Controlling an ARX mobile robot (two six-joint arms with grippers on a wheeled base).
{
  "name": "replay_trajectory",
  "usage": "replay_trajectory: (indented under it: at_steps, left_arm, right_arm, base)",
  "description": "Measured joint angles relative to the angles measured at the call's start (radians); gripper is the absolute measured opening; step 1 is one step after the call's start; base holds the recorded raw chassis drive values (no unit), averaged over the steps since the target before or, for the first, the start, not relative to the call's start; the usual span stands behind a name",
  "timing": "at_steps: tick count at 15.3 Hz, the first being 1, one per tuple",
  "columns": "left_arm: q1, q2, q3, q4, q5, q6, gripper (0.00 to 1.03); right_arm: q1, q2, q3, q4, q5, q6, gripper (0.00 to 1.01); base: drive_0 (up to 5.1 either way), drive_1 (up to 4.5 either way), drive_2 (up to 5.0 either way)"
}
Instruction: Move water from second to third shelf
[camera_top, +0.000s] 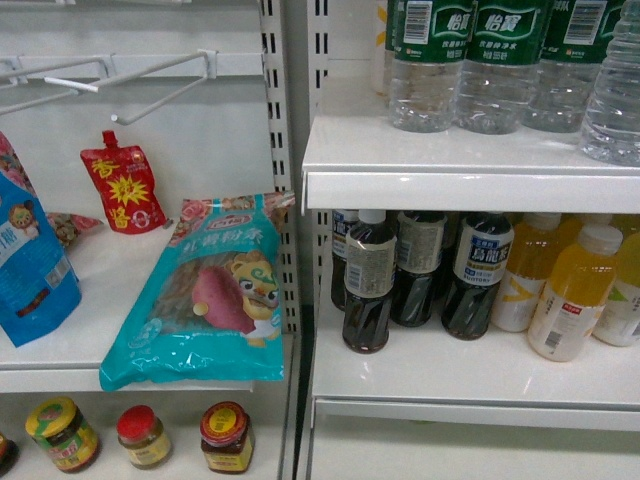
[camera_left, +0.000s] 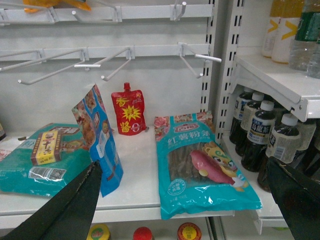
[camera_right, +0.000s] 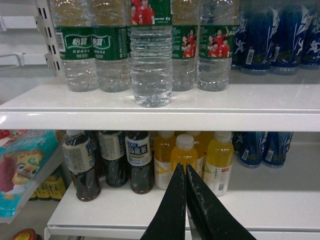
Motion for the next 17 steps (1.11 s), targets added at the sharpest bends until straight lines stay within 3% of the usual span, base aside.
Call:
replay_trajectory:
  at_steps: [5, 9, 12, 17]
  left_arm:
    - [0.000, 0.000, 0.000, -0.002, -0.001, 0.000, 0.98]
    - [0.000, 0.000, 0.000, -0.002, -0.001, 0.000, 0.98]
    - [0.000, 0.000, 0.000, -0.002, -0.001, 0.000, 0.98]
    - [0.000, 0.000, 0.000, -0.002, -0.001, 0.000, 0.98]
  right_arm:
    - [0.000, -0.001, -0.001, -0.014, -0.002, -0.001, 0.03]
    - [0.000, -0.001, -0.001, -0.014, -0.002, 0.000, 0.63]
    - [0.000, -0.001, -0.001, -0.014, -0.002, 0.000, 0.99]
    - [0.000, -0.001, -0.001, -0.014, -0.002, 0.000, 0.98]
  base:
    - [0.0, 0.00, 0.0]
    - [0.0, 0.00, 0.0]
    - [0.0, 0.00, 0.0]
    - [0.0, 0.00, 0.0]
